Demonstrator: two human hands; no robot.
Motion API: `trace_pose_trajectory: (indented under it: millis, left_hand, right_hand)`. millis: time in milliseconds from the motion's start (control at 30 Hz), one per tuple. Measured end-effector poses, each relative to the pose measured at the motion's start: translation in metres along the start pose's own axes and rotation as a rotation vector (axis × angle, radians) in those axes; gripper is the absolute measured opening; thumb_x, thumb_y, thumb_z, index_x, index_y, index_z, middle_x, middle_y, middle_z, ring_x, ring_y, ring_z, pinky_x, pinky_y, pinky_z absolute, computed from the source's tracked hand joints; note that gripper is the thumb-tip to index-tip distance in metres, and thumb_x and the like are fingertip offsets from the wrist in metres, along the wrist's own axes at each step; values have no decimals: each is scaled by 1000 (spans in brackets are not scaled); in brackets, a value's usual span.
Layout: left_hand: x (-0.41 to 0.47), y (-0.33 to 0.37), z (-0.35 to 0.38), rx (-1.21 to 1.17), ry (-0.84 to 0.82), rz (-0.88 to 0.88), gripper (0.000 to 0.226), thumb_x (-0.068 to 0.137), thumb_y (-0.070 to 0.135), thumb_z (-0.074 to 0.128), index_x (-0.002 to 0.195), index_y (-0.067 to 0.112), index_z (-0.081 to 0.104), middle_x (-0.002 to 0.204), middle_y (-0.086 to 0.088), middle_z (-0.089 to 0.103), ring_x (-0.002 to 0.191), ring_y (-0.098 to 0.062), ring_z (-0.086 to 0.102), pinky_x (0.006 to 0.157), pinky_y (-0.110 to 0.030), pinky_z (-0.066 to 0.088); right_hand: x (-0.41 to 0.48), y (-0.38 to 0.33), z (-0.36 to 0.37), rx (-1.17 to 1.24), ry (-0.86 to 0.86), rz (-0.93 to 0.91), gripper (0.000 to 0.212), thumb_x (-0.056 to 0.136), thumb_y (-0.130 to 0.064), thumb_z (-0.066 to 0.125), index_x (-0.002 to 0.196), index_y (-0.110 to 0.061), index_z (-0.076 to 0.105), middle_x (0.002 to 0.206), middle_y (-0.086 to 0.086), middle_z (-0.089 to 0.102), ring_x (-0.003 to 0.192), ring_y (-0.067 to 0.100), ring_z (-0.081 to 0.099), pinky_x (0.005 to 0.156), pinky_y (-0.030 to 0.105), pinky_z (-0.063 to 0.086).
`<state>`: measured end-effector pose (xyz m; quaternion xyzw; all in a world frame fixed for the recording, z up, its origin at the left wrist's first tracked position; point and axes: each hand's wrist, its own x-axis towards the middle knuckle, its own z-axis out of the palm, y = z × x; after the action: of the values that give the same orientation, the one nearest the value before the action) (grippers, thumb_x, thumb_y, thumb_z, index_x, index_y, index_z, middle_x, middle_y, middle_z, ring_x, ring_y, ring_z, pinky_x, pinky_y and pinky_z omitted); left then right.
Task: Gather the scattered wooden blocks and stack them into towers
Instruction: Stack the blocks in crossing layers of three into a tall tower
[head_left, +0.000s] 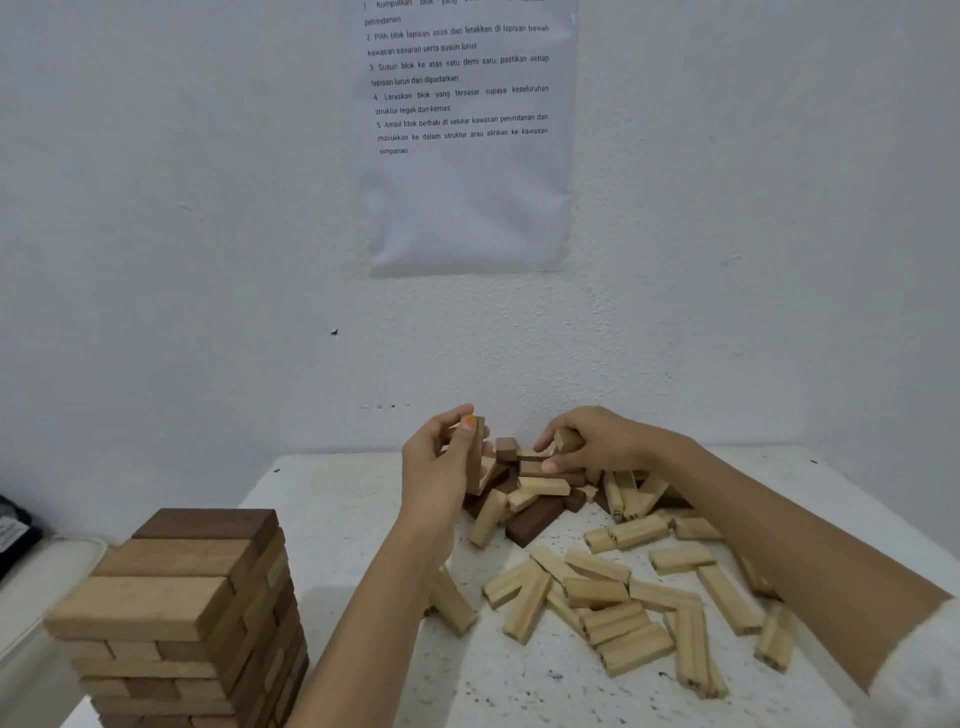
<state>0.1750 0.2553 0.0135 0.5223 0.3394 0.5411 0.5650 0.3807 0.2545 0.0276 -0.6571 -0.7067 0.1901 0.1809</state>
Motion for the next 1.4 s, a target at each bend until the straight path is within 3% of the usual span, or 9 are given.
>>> trace_pose_trajectory:
  millis: [133,367,533,767,867,1000,1167,1267,1400]
  left_hand:
    - [0,-3,0,-13,7,-38,21,98,14,52,117,11,62,93,-5,68,81,-12,66,79,-31,54]
    - [-4,0,0,-14,3,-42,21,96,13,55,115,10,62,89,-7,70,80,-15,68,73,-28,57]
    - [-15,11,6,-4,-43,-19,18,94,15,59,111,9,63,83,-10,72,61,-16,68,54,-24,56]
    - [-36,19,23,133,-88,36,13,92,19,63,103,13,67,85,-15,73,60,-17,67,60,-32,57]
    - [-54,21,29,228,-150,57,9,88,22,68,97,19,70,82,-10,74,75,-20,71,61,-30,56]
    - [-81,24,31,219,-237,21,12,86,15,69,97,10,69,79,-5,73,70,-9,70,53,-16,49]
    - [-107,21,22,222,-285,-28,13,86,13,69,98,8,69,87,-15,73,77,-14,69,60,-21,53]
    - [-120,21,14,230,-301,-63,14,87,14,68,99,8,69,83,-10,71,76,-11,68,62,-20,53]
    - [-138,24,1,218,-319,-122,15,90,12,64,102,4,67,85,-11,71,68,-9,68,57,-19,53]
  right_hand:
    - [0,1,1,11,0,2,41,81,-31,76,117,-18,62,89,-20,46,83,-2,46,69,14,35]
    - [-9,5,12,97,260,-52,27,82,-18,76,100,0,67,87,-19,61,82,-3,57,66,4,39]
    - [-40,-13,7,301,496,-91,24,75,-15,82,93,-16,66,52,-16,43,51,-2,45,54,8,35]
    - [-92,-35,3,506,553,-120,15,84,-22,74,99,-21,70,49,-14,35,51,3,37,59,13,35]
    - [-115,-41,6,558,551,-134,12,87,-27,69,99,-26,73,64,7,43,64,9,50,66,11,42]
    - [-144,-48,17,627,521,-86,14,89,-21,67,102,-15,70,59,-1,48,51,-2,47,55,5,38]
    - [-170,-58,35,654,498,-12,5,90,-18,66,93,-15,69,65,7,40,62,11,47,60,15,45]
    - [-181,-65,47,629,462,1,7,91,-23,65,90,-20,72,67,6,48,65,14,49,65,23,45]
    - [-188,-77,63,673,449,7,14,93,-21,62,94,-10,72,67,-1,62,63,9,58,58,20,50]
